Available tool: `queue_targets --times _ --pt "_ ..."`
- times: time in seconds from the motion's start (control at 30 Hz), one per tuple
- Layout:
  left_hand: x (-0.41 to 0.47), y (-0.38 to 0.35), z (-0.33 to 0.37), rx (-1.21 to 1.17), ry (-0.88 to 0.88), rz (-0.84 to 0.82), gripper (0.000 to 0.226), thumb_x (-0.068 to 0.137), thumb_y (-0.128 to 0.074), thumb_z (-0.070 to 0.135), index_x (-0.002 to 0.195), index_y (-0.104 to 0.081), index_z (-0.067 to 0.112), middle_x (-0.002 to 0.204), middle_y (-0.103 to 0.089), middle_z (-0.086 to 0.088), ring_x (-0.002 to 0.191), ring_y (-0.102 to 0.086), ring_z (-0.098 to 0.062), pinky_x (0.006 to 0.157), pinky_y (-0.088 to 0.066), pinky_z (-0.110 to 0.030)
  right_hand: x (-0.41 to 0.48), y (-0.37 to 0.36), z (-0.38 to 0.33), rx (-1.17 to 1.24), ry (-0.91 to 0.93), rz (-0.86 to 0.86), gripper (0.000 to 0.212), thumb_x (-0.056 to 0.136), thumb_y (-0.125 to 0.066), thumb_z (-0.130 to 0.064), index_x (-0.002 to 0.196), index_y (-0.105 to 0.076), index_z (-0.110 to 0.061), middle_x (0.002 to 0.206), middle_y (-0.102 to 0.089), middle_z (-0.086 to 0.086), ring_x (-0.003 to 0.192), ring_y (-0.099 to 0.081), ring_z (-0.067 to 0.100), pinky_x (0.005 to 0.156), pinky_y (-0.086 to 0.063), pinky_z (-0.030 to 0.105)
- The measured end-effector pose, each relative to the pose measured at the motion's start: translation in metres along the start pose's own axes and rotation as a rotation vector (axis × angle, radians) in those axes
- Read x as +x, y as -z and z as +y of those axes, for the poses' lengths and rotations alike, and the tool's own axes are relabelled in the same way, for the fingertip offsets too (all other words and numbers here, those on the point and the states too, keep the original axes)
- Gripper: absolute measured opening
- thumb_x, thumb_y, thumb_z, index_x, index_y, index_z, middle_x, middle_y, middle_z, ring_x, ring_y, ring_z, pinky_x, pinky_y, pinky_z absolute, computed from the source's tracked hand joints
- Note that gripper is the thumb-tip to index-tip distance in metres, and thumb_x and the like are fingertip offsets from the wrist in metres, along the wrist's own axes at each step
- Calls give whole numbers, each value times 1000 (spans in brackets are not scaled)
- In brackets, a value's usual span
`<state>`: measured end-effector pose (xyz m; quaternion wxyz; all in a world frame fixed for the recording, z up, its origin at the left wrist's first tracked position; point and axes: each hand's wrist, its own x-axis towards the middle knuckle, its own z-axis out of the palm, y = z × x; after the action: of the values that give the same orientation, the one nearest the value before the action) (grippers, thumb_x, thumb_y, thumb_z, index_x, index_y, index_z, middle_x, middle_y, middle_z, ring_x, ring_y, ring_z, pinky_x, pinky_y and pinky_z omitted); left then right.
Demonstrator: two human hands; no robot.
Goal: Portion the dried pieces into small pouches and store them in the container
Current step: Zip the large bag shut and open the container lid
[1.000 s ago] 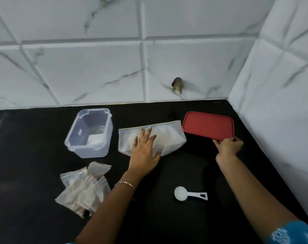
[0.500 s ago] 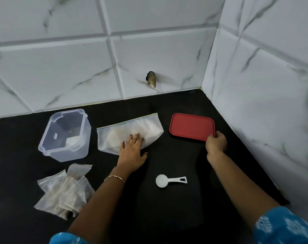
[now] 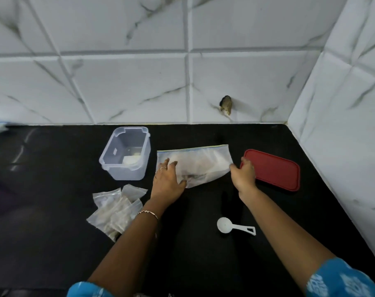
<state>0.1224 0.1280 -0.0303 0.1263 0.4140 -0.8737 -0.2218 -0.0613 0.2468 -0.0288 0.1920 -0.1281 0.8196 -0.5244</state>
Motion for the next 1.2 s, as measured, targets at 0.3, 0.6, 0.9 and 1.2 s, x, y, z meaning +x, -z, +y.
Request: queue_targets --times 0.3,0.6,0.9,1.2 --pt "47 9 -9 147 28 -279 80 94 -44 55 154 -10 14 162 7 -10 149 4 -33 119 -8 -52 30 -38 -4 -229 -191 -42 73 83 -66 -51 133 -43 -3 132 -53 14 119 -54 35 87 -48 39" --pt "77 -4 -20 -145 315 -153 71 91 -57 46 141 -32 3 143 -40 -25 134 -37 -38 111 -28 -40 64 -43 2 -149 -267 -111 58 77 -76 -43 117 -60 -4 112 -66 13 97 -64 31 86 -55 43" --pt "98 -10 -27 -825 553 -295 67 77 -76 39 124 -51 0 120 -62 -18 101 -65 -32 86 -56 -43 58 -38 -21 244 -291 -339 24 99 -53 -33 109 -62 -14 101 -68 7 86 -66 21 71 -53 34" --pt "88 40 0 -1086 478 -121 25 101 -48 20 110 -60 0 88 -62 -10 72 -58 -20 64 -49 -32 55 -36 -85 586 -149 -458 28 100 -46 -35 97 -66 -14 85 -76 2 76 -73 15 68 -61 35"
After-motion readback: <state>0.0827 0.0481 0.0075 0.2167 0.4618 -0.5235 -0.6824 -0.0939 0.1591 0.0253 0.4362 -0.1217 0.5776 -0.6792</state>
